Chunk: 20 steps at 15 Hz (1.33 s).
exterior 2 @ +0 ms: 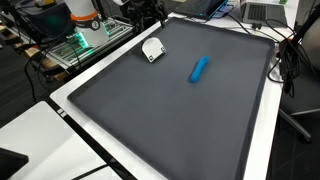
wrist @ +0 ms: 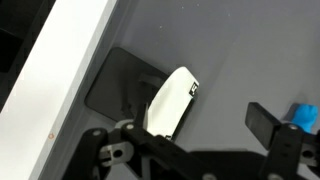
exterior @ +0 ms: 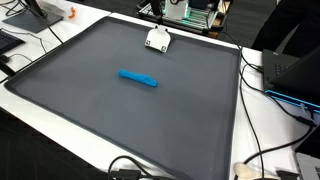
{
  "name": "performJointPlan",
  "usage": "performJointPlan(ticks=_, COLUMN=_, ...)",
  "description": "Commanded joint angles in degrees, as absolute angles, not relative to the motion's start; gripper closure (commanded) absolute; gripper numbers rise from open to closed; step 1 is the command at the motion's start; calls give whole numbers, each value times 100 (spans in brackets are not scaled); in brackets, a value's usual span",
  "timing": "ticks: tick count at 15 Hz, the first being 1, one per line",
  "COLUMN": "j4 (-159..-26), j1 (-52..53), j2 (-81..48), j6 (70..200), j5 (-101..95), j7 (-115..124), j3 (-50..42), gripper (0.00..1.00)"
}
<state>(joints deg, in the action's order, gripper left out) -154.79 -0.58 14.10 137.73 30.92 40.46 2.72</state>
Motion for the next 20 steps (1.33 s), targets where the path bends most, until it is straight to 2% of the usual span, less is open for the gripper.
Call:
performJointPlan(ticks=1, j4=-15559, j1=90, j2=1063, j6=14116, j5=3372, j7=4160, j3=322, gripper=0)
performJointPlan(ticks=9, j4=-15602, j1=158, j2=553, j6=14702, j5=3583, j7=4519, j3=328, gripper=0)
performJointPlan(ticks=20, j4=-15571, j1=180, j2=315, j6=14811, j5=3844, j7=4757, j3=322, gripper=0)
